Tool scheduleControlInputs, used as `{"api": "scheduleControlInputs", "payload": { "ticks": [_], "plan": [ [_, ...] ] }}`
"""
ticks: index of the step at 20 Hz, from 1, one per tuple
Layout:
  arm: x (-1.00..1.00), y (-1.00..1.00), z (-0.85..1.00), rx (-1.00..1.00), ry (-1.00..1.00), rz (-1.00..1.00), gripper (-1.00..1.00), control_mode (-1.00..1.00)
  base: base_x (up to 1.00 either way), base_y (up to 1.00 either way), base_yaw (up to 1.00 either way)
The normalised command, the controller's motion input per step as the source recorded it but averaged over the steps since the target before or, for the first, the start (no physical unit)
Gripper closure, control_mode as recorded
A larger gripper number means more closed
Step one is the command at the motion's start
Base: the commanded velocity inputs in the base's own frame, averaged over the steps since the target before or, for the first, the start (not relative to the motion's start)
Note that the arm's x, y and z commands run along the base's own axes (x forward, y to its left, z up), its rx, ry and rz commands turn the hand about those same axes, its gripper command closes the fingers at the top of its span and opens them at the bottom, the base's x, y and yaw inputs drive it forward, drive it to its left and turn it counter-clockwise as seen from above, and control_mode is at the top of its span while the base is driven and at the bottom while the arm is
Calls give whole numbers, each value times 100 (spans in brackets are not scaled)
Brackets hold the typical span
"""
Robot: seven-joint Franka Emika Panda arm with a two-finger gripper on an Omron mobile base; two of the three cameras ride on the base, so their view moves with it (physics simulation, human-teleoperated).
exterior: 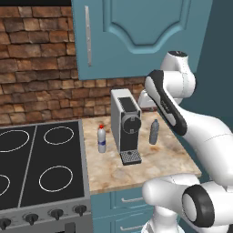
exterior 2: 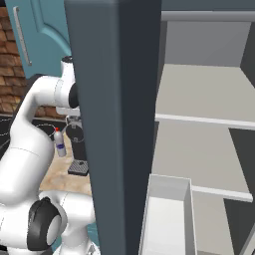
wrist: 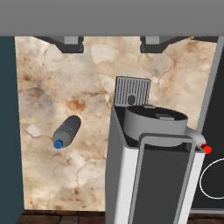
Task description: Take the bottled waters from the counter and place them in the freezer to freeze. Close the freezer door after placing the bottles.
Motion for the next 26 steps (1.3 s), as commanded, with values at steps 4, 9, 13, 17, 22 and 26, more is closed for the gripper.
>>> {"api": "scheduleControlInputs", "payload": {
  "ticks": [4, 9, 13, 17, 22, 26],
  "plan": [
    [-18, 3, 0, 0, 0, -2, -100, -100, 0, 0, 0],
    [-36, 0, -12, 2, 0, -7, -100, -100, 0, 0, 0],
    [-70, -34, -64, 0, -4, -1, -100, -100, 0, 0, 0],
    [-21, -71, -58, -9, -13, 4, -100, -100, 0, 0, 0],
    [28, -48, -31, -11, -2, 5, -100, -100, 0, 0, 0],
    [39, -36, -52, -15, -5, 6, -100, -100, 0, 0, 0]
  ]
}}
